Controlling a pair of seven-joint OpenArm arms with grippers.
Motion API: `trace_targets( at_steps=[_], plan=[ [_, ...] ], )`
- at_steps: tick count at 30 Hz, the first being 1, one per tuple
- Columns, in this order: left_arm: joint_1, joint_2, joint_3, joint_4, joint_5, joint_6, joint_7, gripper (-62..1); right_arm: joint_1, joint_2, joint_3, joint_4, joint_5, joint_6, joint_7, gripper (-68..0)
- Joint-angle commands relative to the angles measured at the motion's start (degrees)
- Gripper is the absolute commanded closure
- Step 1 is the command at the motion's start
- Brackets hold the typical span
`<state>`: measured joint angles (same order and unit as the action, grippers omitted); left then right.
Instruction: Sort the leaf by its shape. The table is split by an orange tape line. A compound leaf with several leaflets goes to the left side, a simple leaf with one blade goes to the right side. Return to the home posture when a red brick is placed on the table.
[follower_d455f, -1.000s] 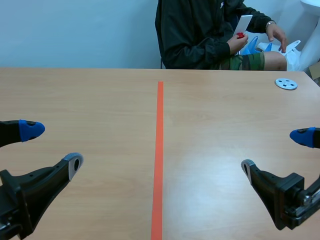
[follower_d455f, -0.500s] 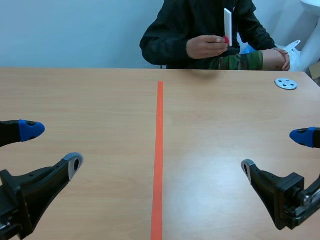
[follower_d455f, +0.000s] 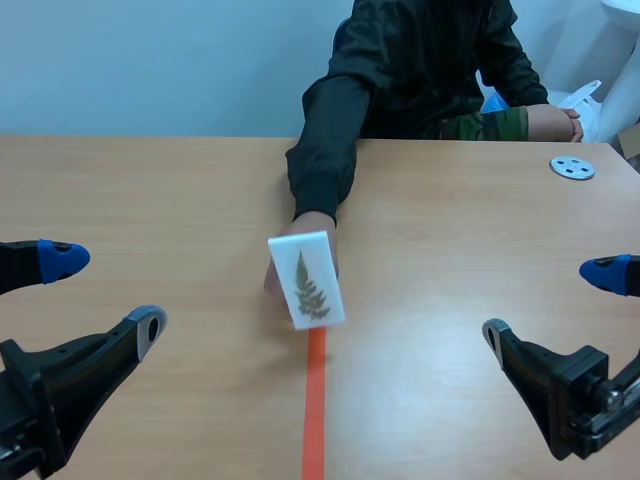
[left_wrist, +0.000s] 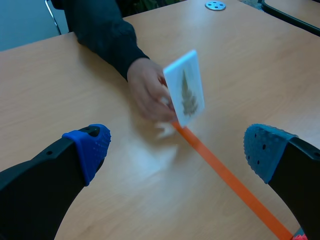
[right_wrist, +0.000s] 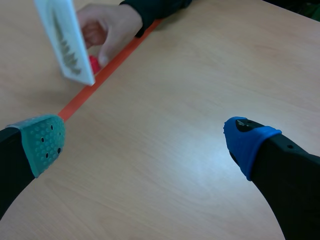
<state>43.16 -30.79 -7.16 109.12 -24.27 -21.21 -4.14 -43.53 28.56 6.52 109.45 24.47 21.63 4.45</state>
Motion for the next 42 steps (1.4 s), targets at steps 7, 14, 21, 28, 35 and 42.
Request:
trace_targets(
  at_steps=[7, 14, 21, 28, 35, 42],
  plan=[
    [-0.2, 0.3, 0.1, 1.2, -0.4, -0.2, -0.8, -57.2, 0.5, 0.3, 0.5, 0.7, 0.5, -0.2, 0.8, -67.9],
    [-0.2, 0.3, 0.1, 1.2, -0.4, -0.2, -0.8, -57.2, 0.5, 0.3, 0.5, 0.7, 0.5, -0.2, 0.8, -67.9],
    [-0.2, 0.3, 0.1, 1.2, -0.4, -0.2, -0.8, -57.2, 0.5, 0.3, 0.5, 0.7, 0.5, -0.2, 0.8, -67.9],
    [-0.2, 0.3, 0.1, 1.2, -0.4, -0.2, -0.8, -57.2, 0.6, 0.3, 0.5, 0.7, 0.5, -0.2, 0.8, -67.9],
    [-0.2, 0.3, 0.1, 1.2, -0.4, -0.2, -0.8, -57.2, 1.5, 0.3, 0.5, 0.6, 0.5, -0.2, -0.5, -67.9],
    [-0.2, 0.3, 0.0, 1.2, -0.3, -0.1, -0.8, -57.2, 6.0, 0.5, -0.1, 0.1, 0.5, 0.9, -5.2, -67.9]
  ],
)
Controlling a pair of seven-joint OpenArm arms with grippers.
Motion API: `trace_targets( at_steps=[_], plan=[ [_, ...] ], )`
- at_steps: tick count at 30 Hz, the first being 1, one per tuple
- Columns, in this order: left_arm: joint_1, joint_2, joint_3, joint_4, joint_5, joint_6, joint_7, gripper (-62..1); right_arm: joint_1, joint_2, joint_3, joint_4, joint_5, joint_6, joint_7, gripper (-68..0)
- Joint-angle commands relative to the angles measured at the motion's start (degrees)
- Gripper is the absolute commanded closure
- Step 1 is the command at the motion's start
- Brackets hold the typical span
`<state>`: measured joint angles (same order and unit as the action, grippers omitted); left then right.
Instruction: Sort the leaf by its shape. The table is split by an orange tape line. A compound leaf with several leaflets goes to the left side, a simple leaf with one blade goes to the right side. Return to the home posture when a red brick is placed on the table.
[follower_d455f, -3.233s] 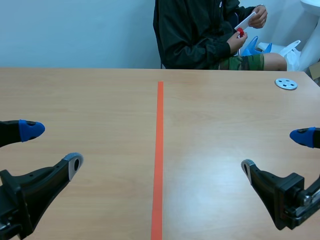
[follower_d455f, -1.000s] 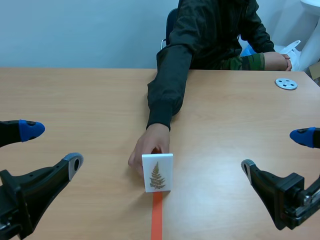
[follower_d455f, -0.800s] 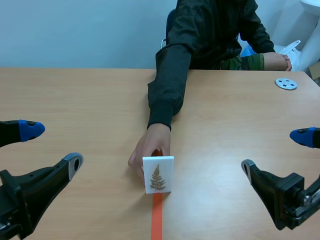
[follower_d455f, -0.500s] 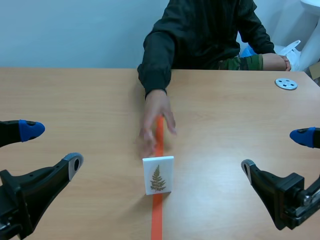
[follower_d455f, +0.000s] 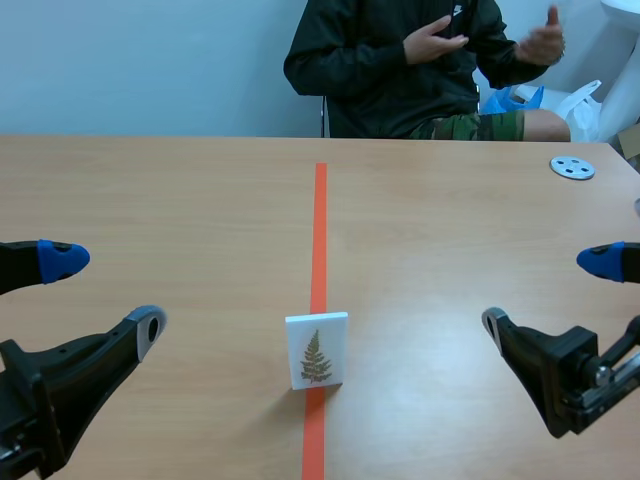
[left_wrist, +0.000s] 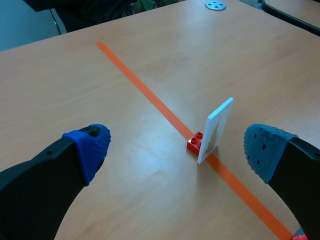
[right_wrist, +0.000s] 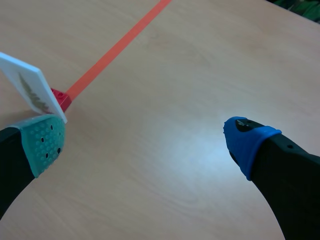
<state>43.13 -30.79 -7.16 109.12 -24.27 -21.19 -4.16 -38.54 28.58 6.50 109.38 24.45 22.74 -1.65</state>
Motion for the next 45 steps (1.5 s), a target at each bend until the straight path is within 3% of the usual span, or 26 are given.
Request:
trace_targets(
  at_steps=[1, 6, 12, 22, 32, 39, 45],
  plan=[
    [-0.2, 0.3, 0.0, 1.2, -0.3, -0.1, -0.8, -57.2, 1.7, 0.5, -0.7, -0.3, 0.5, 0.0, 0.9, -67.9],
    [-0.2, 0.3, 0.0, 1.2, -0.1, -0.1, -0.8, -57.2, 5.7, 0.5, -5.3, -3.5, 0.1, 2.5, -2.1, -67.9],
    [-0.2, 0.3, 0.0, 1.2, -0.1, -0.1, -0.8, -57.2, 11.5, 0.5, -13.3, -9.3, -2.2, 4.3, -2.0, -67.9],
    [-0.2, 0.3, 0.0, 1.2, -0.1, -0.1, -0.8, -57.2, 23.9, 0.0, -28.1, -21.2, -9.3, 4.3, 3.9, -67.9],
    [-0.2, 0.3, 0.0, 1.2, -0.1, 0.1, -0.8, -57.2, 35.1, -6.0, -37.5, -34.4, -14.8, 4.3, 7.7, -67.9],
    [-0.2, 0.3, 0.0, 1.2, -0.1, 0.1, -0.8, -57.2, 39.0, -9.0, -41.2, -38.6, -16.7, 4.3, 8.1, -67.4],
    [-0.2, 0.3, 0.0, 1.2, -0.1, 0.1, -0.8, -57.2, 39.0, -9.0, -41.9, -38.6, -16.8, 4.1, 8.7, -43.1]
  ],
)
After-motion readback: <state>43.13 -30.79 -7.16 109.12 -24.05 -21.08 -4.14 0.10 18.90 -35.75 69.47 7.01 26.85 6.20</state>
